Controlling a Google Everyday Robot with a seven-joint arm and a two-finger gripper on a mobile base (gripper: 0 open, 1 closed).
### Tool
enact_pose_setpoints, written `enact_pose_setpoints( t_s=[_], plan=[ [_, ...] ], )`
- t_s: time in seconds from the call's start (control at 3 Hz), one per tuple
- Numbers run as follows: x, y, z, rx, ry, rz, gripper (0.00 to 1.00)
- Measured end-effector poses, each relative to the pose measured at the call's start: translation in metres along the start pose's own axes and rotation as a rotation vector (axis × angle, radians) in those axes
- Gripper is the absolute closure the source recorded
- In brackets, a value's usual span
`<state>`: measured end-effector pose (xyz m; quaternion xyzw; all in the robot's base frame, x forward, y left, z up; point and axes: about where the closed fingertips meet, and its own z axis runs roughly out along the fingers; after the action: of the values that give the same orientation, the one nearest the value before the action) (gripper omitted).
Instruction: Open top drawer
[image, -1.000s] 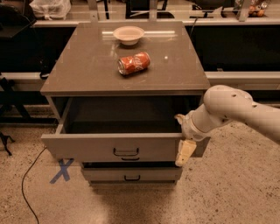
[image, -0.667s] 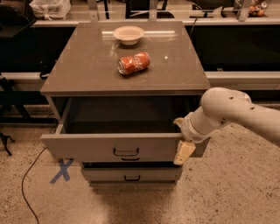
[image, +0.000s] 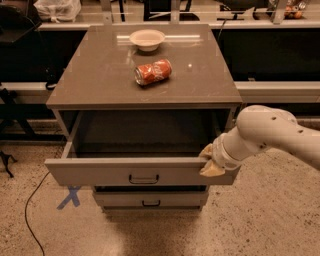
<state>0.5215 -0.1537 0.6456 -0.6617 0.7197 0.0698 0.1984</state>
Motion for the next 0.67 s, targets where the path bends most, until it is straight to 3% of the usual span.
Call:
enact_pose_setpoints(
  t_s=[0.33,0.67],
  plan=[
    [0.009,0.011,-0.008,0.008,-0.010,0.022,0.93],
    [0.018,0.025,-0.018,0.031,-0.029,0.043,1.00]
  ],
)
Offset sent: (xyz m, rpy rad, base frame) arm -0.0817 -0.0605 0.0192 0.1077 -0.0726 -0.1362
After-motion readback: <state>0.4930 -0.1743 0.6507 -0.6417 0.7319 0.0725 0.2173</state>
